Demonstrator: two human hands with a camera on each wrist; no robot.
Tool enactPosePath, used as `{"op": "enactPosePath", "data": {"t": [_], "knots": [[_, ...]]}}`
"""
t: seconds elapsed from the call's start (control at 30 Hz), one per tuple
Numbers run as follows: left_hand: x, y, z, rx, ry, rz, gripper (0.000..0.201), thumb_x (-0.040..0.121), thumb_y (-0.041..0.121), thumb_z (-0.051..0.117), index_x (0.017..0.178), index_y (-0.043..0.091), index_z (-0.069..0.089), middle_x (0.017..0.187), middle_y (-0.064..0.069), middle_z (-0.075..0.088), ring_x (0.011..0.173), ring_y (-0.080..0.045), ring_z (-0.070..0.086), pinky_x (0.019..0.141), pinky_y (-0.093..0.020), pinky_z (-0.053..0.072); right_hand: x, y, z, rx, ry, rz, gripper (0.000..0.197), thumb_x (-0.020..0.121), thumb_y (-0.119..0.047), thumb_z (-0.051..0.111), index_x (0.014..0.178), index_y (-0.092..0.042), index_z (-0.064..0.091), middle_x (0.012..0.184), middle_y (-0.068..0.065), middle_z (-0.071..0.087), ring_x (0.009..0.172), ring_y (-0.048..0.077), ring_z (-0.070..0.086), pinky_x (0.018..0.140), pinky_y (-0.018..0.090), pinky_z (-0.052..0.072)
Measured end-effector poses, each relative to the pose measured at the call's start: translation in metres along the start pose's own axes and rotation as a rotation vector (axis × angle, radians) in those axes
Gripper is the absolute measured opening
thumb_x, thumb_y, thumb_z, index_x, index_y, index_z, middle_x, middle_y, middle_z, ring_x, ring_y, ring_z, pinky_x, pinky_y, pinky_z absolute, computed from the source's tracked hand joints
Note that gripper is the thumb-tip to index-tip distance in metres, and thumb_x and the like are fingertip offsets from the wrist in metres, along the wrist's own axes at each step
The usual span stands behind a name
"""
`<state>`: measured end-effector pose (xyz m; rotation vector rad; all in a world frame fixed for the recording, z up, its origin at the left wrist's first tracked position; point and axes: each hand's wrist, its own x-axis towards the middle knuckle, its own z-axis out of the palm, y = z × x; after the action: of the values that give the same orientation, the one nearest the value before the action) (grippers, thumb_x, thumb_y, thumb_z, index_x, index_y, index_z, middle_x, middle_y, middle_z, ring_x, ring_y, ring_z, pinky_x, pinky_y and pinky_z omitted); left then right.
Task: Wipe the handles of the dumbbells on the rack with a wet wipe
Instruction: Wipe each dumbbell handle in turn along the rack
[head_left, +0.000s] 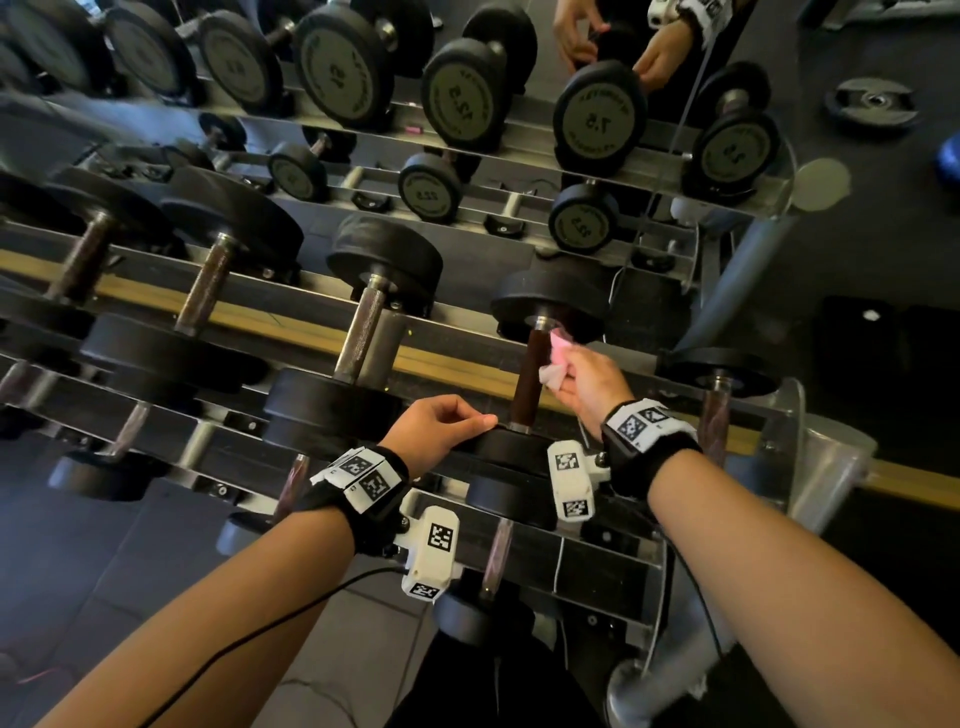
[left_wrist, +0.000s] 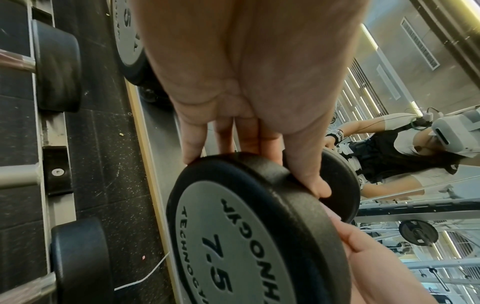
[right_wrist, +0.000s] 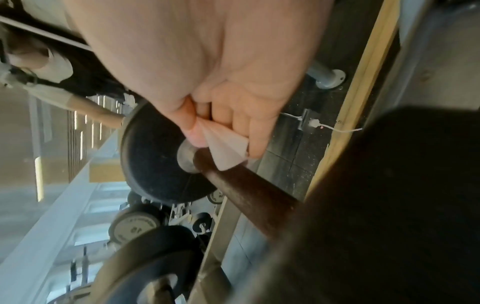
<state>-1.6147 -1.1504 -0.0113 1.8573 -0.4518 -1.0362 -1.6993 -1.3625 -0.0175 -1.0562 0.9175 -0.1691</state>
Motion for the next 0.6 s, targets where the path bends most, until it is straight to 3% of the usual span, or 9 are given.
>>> {"op": "enactPosePath", "data": {"t": [0.1,0.13,0.23,0.3,0.37,0.43,0.47,0.53,0.6], "knots": [[-0.001,0.002,-0.001,-0.006,0.008,-0.004,0.043,0.054,0.068,0.077,0.074,0.030,0.071,0.086,0.001,0.075,0.086,-0.018,0.070,0.091,-0.042,0.057,0.001,0.011,-0.002,-0.152,-0.030,-0.114,0.036,0.099,-0.030,0.055,0.124,-0.005,0.064,0.103,0.006,0.065,0.083,0.011,0.064,0.088,0.033,0.053],[-0.001,0.002,-0.001,-0.004,0.009,-0.003,0.045,0.053,0.069,0.076,0.074,0.029,0.071,0.086,0.000,0.074,0.086,-0.019,0.070,0.091,-0.042,0.056,-0.003,0.014,-0.006,-0.214,-0.061,-0.134,0.037,0.098,-0.033,0.056,0.124,-0.007,0.064,0.105,0.007,0.068,0.087,0.011,0.066,0.088,0.031,0.055],[-0.002,0.005,0.001,-0.010,0.010,-0.005,0.046,0.056,0.063,0.077,0.078,0.023,0.071,0.084,0.001,0.074,0.084,-0.017,0.069,0.092,-0.044,0.056,-0.018,0.023,-0.019,-0.353,-0.150,-0.085,0.027,0.084,-0.050,0.067,0.099,-0.031,0.078,0.102,-0.001,0.075,0.101,0.016,0.068,0.098,0.038,0.050],[-0.004,0.008,0.002,-0.014,0.011,-0.012,0.045,0.061,0.056,0.076,0.083,0.018,0.070,0.086,-0.003,0.074,0.086,-0.020,0.069,0.093,-0.044,0.056,-0.024,0.019,-0.025,-0.371,-0.147,-0.105,0.025,0.069,-0.057,0.067,0.085,-0.042,0.078,0.089,-0.012,0.076,0.093,0.010,0.070,0.091,0.032,0.052],[-0.005,0.010,0.002,-0.009,0.013,-0.016,0.042,0.067,0.051,0.076,0.086,0.014,0.070,0.091,-0.007,0.074,0.092,-0.026,0.070,0.094,-0.043,0.055,-0.023,0.015,-0.028,-0.308,-0.048,-0.154,0.021,0.075,-0.048,0.063,0.081,-0.037,0.080,0.074,-0.015,0.074,0.082,0.009,0.070,0.078,0.025,0.054],[-0.005,0.010,0.002,-0.012,0.012,-0.020,0.036,0.072,0.046,0.077,0.086,0.013,0.069,0.092,-0.008,0.074,0.094,-0.027,0.070,0.093,-0.042,0.056,-0.020,0.015,-0.026,-0.234,0.019,-0.203,0.027,0.092,-0.022,0.054,0.090,-0.024,0.080,0.071,-0.012,0.074,0.075,0.005,0.068,0.070,0.016,0.052],[-0.004,0.009,0.002,-0.015,0.014,-0.019,0.033,0.075,0.043,0.078,0.085,0.013,0.069,0.091,-0.007,0.074,0.092,-0.025,0.071,0.092,-0.041,0.056,-0.018,0.016,-0.024,-0.266,0.045,-0.217,0.031,0.095,-0.017,0.050,0.091,-0.024,0.080,0.077,-0.009,0.075,0.077,0.004,0.068,0.071,0.016,0.052],[-0.003,0.008,0.002,-0.027,0.019,-0.017,0.025,0.079,0.035,0.078,0.083,0.012,0.069,0.087,-0.006,0.074,0.087,-0.022,0.069,0.089,-0.038,0.056,-0.013,0.022,-0.022,-0.395,0.118,-0.230,0.031,0.098,-0.018,0.046,0.101,-0.022,0.077,0.099,0.003,0.074,0.094,0.017,0.066,0.086,0.031,0.052],[-0.002,0.005,0.002,-0.028,0.020,-0.014,0.027,0.080,0.034,0.079,0.084,0.009,0.069,0.089,-0.007,0.075,0.086,-0.022,0.069,0.090,-0.037,0.055,-0.009,0.022,-0.024,-0.468,0.205,-0.227,0.032,0.101,-0.018,0.042,0.116,-0.012,0.069,0.115,0.013,0.068,0.107,0.028,0.062,0.097,0.040,0.049]]}}
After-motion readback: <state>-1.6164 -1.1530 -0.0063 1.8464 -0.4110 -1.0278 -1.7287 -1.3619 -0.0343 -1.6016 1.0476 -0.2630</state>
